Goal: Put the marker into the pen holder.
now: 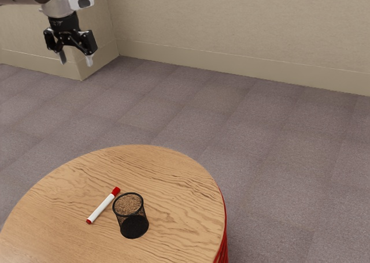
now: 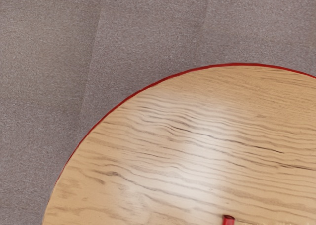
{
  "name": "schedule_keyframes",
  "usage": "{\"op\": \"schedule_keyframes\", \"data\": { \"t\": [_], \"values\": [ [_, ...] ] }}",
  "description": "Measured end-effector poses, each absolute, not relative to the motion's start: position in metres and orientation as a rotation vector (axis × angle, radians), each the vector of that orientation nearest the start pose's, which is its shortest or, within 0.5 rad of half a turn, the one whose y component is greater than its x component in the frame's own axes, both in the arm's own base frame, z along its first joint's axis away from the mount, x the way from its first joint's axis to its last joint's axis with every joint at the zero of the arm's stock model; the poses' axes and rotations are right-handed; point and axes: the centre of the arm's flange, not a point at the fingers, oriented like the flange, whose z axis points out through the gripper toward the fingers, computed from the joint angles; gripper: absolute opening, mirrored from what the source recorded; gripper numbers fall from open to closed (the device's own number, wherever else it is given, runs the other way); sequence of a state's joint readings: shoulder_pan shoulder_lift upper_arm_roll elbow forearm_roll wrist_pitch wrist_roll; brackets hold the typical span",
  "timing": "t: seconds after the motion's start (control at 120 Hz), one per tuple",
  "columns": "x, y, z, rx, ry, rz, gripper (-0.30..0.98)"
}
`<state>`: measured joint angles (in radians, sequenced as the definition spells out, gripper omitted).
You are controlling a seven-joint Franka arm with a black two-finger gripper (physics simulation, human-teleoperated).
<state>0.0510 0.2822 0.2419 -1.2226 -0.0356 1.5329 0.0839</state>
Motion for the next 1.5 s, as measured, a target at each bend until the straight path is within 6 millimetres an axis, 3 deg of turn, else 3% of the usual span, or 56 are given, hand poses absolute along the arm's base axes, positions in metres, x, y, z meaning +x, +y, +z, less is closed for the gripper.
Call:
{"op": "schedule_keyframes", "data": {
  "t": [0.233,0.333,0.4,0.475,0.567,0.617,0.708,0.842,1.017,1.2,1.333,1.5],
  "values": [
    [0.613,0.164,0.62,-3.109,-0.225,-0.037,0.67],
    [0.623,0.138,0.613,-3.146,-0.128,-0.032,0.66],
    [0.637,0.126,0.583,-3.166,-0.101,0.036,0.66],
    [0.663,0.112,0.509,-3.173,-0.069,0.211,0.66],
    [0.666,0.089,0.44,-3.149,-0.009,0.351,0.66],
    [0.651,0.08,0.413,-3.135,0.016,0.399,0.66],
    [0.6,0.083,0.36,-3.133,0.021,0.448,0.66],
    [0.565,0.081,0.303,-3.129,0.055,0.391,0.66],
    [0.551,0.068,0.28,-3.128,0.114,0.257,0.66],
    [0.528,0.057,0.267,-3.136,0.142,0.241,0.66],
    [0.525,0.044,0.262,-3.133,0.184,0.244,0.66],
    [0.525,0.043,0.25,-3.129,0.188,0.263,0.66]
  ]
}}
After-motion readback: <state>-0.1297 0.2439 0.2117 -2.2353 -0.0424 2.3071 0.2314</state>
